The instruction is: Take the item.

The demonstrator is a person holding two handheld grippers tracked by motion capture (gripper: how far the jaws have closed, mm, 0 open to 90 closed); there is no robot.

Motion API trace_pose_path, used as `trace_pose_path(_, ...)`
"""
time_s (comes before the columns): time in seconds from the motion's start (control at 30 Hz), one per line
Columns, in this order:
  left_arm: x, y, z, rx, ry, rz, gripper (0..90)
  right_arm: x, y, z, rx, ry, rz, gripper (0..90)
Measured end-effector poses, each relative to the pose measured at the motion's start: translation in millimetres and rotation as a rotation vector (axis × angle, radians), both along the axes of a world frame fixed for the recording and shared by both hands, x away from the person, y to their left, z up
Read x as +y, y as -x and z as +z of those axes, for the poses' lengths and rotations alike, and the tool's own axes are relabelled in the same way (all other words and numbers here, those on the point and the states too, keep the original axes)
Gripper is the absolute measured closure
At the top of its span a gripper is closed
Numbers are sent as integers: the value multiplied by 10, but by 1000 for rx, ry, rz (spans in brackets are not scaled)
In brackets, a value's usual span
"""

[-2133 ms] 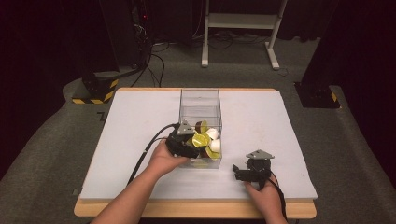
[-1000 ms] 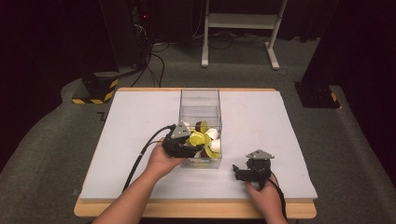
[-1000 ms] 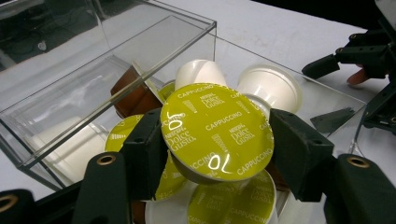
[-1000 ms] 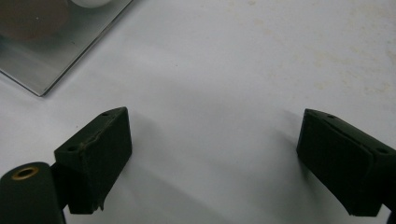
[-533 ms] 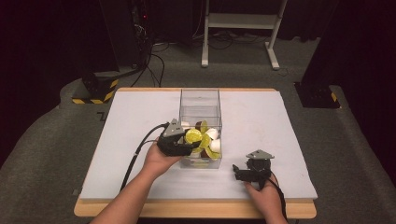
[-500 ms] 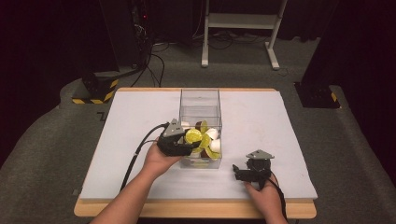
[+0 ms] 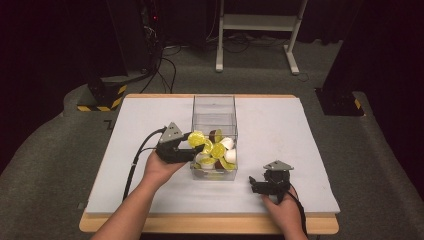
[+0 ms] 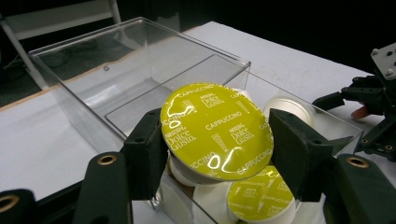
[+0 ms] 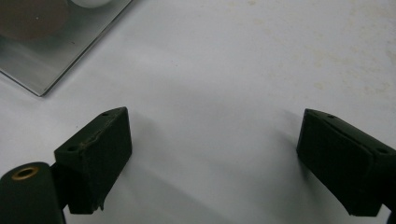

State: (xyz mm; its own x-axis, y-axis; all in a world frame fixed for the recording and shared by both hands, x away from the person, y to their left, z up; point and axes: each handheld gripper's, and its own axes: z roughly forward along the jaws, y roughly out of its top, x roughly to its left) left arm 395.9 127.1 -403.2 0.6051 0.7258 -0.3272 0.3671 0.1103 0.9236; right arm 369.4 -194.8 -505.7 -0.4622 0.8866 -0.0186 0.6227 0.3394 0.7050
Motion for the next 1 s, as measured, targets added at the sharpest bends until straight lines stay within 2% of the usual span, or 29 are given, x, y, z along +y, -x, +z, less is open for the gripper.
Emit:
trace_pose_path(0.37, 176, -33, 23, -8, 16, 46, 400, 0, 0, 0, 0, 0, 0, 102)
trace_pose_path(0.5, 256, -50, 21, -14, -2, 56, 401, 0, 0, 0, 0, 0, 0, 102)
trace_pose_path(0.67, 340, -69, 19, -14, 8, 80, 401, 0, 0, 0, 0, 0, 0, 102)
trace_pose_path(0.73, 388, -79, 16, -16, -8, 83, 401, 0, 0, 0, 0, 0, 0, 102)
trace_pose_path(1.0, 534, -112, -8, -13, -9, 123, 401, 0, 0, 0, 0, -1, 0, 102)
